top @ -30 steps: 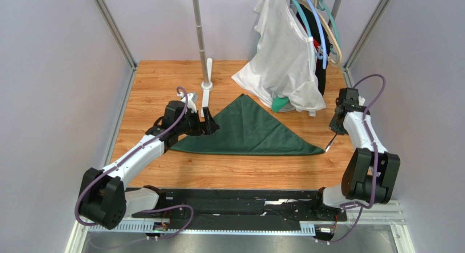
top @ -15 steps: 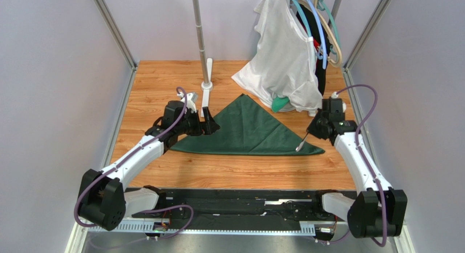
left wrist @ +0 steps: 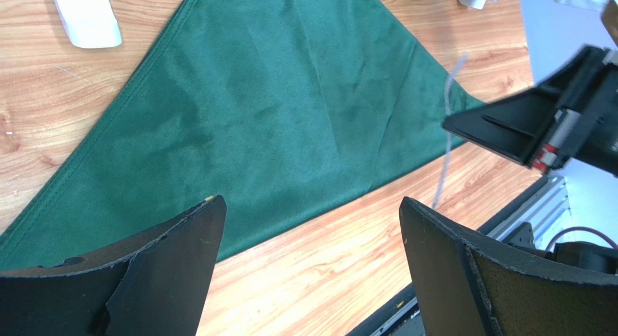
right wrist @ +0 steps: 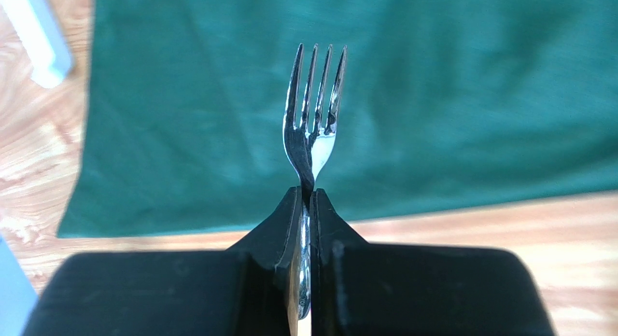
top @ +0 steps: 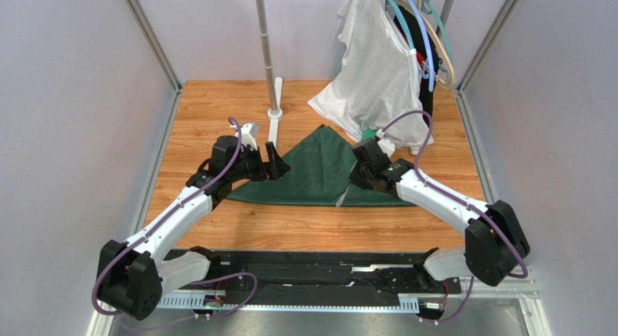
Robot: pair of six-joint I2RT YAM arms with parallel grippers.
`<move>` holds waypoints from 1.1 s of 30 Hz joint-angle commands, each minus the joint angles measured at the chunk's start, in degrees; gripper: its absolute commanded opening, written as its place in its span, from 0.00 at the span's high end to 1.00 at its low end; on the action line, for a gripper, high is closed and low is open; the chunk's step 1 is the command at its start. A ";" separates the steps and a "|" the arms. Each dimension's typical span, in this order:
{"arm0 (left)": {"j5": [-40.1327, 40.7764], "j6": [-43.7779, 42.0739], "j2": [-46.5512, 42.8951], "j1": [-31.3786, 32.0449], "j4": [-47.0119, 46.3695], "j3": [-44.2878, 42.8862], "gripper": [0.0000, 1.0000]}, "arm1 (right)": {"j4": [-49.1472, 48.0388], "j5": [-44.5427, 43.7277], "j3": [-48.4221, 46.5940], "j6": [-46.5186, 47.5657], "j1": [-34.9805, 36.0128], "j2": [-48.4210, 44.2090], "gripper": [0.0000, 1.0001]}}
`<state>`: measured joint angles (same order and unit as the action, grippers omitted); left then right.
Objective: Fold the napkin, place the utensils inside, and roll it up
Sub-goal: Place the utensil onto the napkin
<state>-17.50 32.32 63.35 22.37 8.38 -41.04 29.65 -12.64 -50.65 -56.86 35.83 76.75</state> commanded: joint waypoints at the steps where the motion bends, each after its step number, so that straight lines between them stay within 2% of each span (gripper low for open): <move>1: -0.26 0.47 -3.58 -0.31 0.93 1.04 0.01 | -2.84 -3.26 -5.33 -5.42 2.48 3.66 1.00; 7: 0.53 0.64 -5.87 -0.31 1.55 1.92 0.01 | -3.81 -12.92 -4.71 -17.31 7.93 3.92 1.00; 18: -0.26 1.08 -8.33 -0.31 2.52 2.54 0.01 | 2.78 -11.79 -8.76 -42.25 11.54 14.99 1.00; 23: -2.10 1.61 -8.86 -0.31 1.55 2.89 0.01 | 5.32 -11.34 -11.74 -47.90 12.41 18.34 1.00; 26: -2.98 1.96 -9.30 -0.31 0.76 3.51 0.01 | 11.73 -13.19 -15.17 -51.32 14.00 19.75 1.00; 33: -5.61 3.45 -10.97 -0.31 -1.70 4.91 0.01 | 15.96 -11.53 -14.03 -60.55 16.45 20.80 1.00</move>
<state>-20.18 34.15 54.08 22.37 10.50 -36.71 40.62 -22.44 -63.92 -108.29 50.76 96.57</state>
